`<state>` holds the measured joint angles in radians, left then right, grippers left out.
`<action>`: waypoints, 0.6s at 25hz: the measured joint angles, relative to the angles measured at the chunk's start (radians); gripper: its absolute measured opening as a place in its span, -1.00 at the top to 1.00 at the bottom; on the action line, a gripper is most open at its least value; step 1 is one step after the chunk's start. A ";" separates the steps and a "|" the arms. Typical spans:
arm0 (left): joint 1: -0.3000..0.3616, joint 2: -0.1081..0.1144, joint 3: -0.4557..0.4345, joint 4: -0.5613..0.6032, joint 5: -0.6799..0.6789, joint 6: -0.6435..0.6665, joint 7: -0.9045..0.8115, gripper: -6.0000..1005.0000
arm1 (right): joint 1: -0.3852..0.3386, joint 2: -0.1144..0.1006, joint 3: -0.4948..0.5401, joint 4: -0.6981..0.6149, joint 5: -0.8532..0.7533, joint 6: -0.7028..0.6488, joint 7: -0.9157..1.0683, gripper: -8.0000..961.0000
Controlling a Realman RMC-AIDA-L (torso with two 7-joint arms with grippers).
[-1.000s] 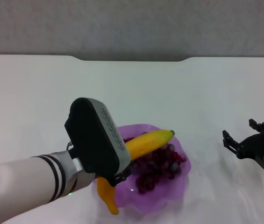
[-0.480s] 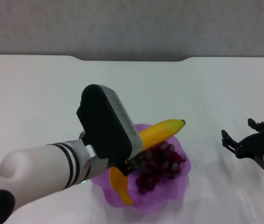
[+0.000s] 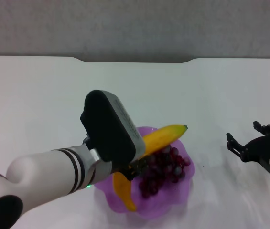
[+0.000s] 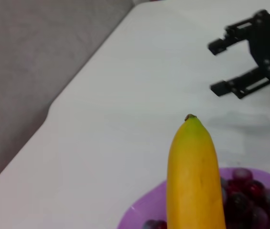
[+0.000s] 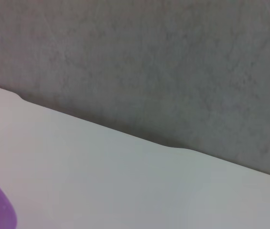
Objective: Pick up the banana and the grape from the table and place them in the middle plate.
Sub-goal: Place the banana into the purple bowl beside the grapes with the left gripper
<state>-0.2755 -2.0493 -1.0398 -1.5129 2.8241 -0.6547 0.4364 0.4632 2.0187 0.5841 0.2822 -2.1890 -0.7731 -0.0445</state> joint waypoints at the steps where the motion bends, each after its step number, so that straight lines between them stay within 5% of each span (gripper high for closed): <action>1: -0.003 0.000 -0.003 -0.002 0.003 0.000 -0.018 -0.01 | 0.000 0.000 0.000 0.000 0.000 0.000 0.000 -0.77; 15: -0.047 0.000 -0.025 -0.023 -0.004 -0.031 -0.133 -0.01 | -0.001 0.000 -0.001 -0.003 0.002 0.000 0.000 -0.77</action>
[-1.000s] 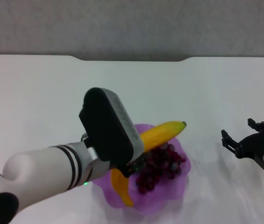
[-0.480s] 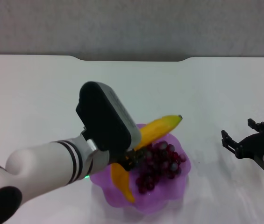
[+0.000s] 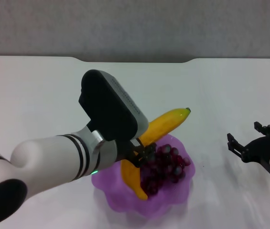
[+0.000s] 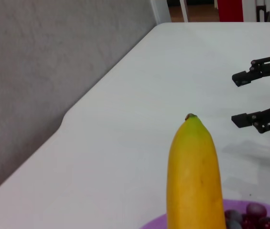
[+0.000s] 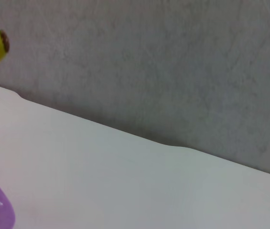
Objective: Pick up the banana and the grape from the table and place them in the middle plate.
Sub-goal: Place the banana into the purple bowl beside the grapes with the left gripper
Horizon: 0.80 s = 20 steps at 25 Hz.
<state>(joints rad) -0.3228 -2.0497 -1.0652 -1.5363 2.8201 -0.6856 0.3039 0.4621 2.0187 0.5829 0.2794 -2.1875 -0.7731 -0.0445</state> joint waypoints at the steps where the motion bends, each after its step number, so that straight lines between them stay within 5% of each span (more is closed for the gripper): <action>1: -0.003 0.000 0.001 0.008 0.000 0.005 -0.006 -0.01 | 0.000 0.000 0.000 0.000 0.001 0.000 0.000 -0.77; 20: -0.045 -0.003 0.018 0.132 -0.002 0.096 -0.090 -0.02 | 0.000 0.000 0.000 0.000 0.002 0.000 0.000 -0.77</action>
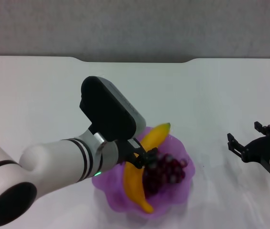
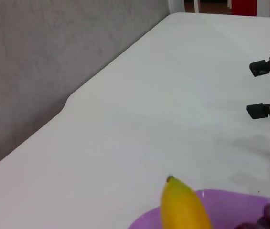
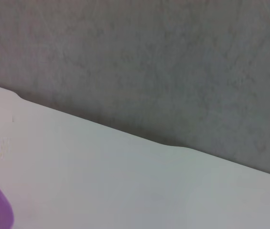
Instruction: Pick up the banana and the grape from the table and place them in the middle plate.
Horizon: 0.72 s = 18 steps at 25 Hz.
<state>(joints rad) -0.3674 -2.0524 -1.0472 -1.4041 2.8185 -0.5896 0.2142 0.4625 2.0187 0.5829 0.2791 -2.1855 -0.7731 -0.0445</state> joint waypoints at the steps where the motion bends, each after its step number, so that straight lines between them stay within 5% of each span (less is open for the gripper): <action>1: 0.000 0.000 0.002 0.002 0.000 0.002 0.000 -0.02 | 0.000 0.000 0.000 0.000 0.000 0.000 0.000 -0.77; 11: 0.056 0.006 -0.030 -0.059 0.013 0.031 0.002 -0.78 | -0.005 0.000 0.000 0.000 0.000 0.000 0.000 -0.77; 18: 0.224 0.008 -0.171 -0.134 0.011 0.234 -0.004 -0.78 | -0.007 0.000 0.000 0.000 0.000 0.000 0.000 -0.77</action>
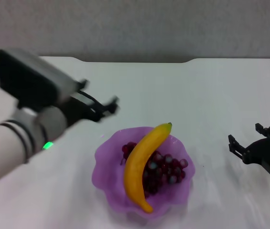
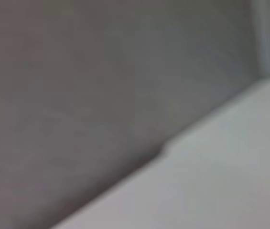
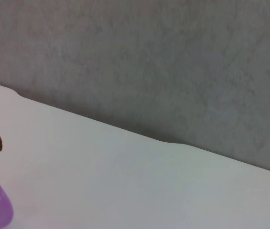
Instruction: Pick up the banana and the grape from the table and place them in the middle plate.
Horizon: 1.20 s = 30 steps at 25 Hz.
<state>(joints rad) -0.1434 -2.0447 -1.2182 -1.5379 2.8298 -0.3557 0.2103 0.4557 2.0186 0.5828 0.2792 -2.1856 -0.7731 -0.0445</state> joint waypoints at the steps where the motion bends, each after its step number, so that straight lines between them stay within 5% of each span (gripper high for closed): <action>1: 0.019 0.000 -0.025 0.012 -0.019 0.046 -0.006 -0.78 | 0.000 0.000 0.000 0.000 0.000 0.000 0.000 -0.77; 12: 0.053 0.001 -0.069 0.533 -0.236 0.804 -0.061 -0.77 | 0.007 -0.001 0.000 0.007 -0.003 0.000 0.000 -0.77; 18: -0.048 -0.004 -0.028 0.979 -0.234 1.237 -0.312 -0.77 | 0.007 0.001 0.000 0.017 -0.003 -0.009 0.000 -0.77; 22: -0.067 -0.010 -0.007 1.111 -0.237 1.299 -0.378 -0.77 | 0.006 0.002 0.006 0.018 -0.002 -0.028 0.000 -0.77; 30: -0.059 -0.019 0.066 1.182 -0.275 1.293 -0.392 -0.77 | -0.003 0.002 0.011 0.006 0.003 -0.051 -0.016 -0.77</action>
<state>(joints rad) -0.2019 -2.0641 -1.1525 -0.3558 2.5547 0.9375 -0.1817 0.4527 2.0202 0.5937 0.2848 -2.1827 -0.8237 -0.0604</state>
